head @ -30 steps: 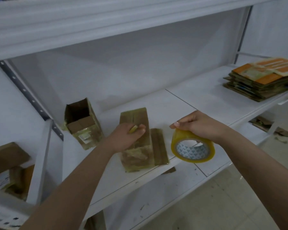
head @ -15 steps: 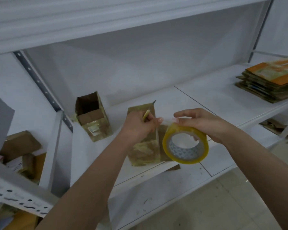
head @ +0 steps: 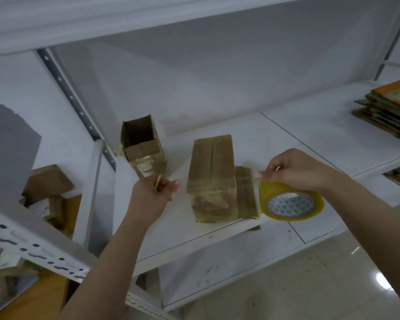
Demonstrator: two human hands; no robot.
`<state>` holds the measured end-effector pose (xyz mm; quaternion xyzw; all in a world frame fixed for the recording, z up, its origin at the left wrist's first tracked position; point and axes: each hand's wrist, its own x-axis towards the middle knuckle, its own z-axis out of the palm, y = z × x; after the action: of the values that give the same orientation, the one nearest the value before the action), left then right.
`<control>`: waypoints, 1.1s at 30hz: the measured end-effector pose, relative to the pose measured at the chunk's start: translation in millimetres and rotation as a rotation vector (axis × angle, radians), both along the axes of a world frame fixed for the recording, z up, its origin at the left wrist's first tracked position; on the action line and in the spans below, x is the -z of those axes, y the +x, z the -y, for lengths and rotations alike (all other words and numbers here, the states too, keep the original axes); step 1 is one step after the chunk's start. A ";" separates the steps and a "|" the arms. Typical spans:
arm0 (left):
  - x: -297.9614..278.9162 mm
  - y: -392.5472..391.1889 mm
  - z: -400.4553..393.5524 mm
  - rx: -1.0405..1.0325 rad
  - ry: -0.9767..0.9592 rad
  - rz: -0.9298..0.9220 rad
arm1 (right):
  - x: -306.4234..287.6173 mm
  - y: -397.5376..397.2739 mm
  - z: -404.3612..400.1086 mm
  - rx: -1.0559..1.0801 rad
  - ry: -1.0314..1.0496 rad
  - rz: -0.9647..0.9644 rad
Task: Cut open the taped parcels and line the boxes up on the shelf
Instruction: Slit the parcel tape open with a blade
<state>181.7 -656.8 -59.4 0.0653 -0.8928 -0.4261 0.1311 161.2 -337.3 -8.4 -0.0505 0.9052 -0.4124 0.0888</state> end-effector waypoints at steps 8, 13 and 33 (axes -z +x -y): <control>10.4 -8.1 5.7 -0.005 -0.011 -0.001 | 5.6 -17.0 4.9 0.033 0.089 -0.028; 21.4 -15.4 6.7 0.004 -0.038 0.037 | 22.8 -23.7 5.5 0.044 0.086 -0.001; 88.0 -2.0 -39.6 0.021 0.564 0.330 | 87.2 -27.7 27.4 0.068 0.031 0.094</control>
<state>179.7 -617.2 -147.4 0.1580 -0.7492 -0.6417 -0.0433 133.5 -364.7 -95.7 0.0011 0.9075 -0.4031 0.1182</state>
